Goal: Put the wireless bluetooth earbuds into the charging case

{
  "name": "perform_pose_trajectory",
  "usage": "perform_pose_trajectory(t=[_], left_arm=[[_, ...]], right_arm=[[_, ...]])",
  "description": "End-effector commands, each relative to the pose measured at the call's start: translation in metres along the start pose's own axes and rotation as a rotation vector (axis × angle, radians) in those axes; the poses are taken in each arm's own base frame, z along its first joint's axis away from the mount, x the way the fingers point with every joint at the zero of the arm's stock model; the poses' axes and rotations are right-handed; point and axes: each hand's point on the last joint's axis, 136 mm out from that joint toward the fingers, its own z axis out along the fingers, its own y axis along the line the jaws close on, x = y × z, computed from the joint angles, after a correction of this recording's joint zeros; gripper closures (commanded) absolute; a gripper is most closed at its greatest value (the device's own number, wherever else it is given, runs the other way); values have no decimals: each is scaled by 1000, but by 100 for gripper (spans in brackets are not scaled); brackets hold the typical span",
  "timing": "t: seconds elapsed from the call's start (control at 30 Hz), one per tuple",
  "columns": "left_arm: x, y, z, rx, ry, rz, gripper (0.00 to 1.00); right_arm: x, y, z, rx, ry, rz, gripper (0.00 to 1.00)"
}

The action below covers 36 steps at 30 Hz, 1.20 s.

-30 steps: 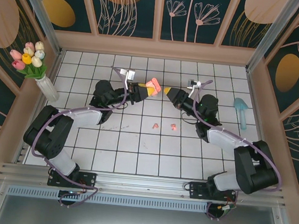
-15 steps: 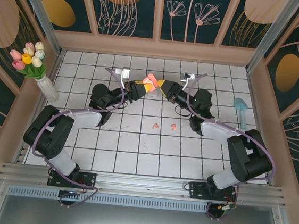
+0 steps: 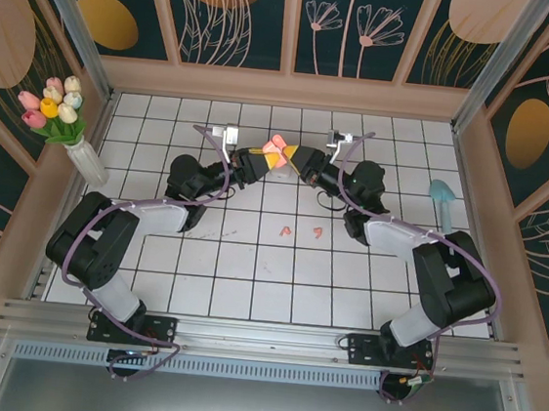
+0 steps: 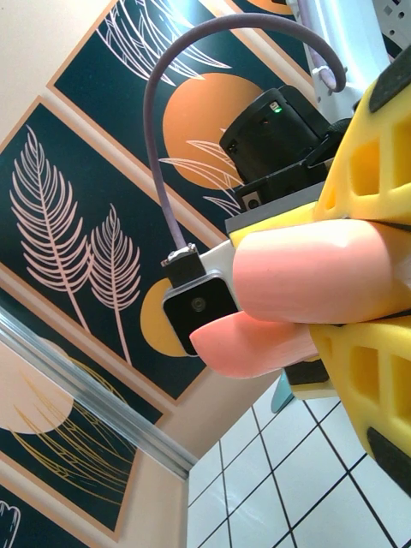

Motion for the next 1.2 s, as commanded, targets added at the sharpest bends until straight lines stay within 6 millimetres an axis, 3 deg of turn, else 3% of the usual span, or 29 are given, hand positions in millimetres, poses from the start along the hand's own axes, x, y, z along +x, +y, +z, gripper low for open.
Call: perform_pose_trajectory(t=[0.0,0.27,0.47,0.6,0.87,1.07,1.17], left_arm=[[-4,-9,2,38,-21,22,100],[-3,-4,2,25,-29,18,99],[-4,-3,3,21,-35,17,91],[-4,-2,2,13,-40,13,77],[-3,2,-1,-15,-54,14,40],[-2,2,-4,-51,-37,40,23],[-2,3,-5,-89,-11,69,20]], right_arm=[[-6,26,7,-91,-3,-47,66],[-5,32,7,-106,5,-51,82],[-5,32,4,-102,1,-53,92],[-8,33,4,-98,-8,-54,97],[-23,28,-1,-43,-36,-73,98],[-38,17,-9,32,-43,-110,97],[-45,11,-13,82,-37,-141,97]])
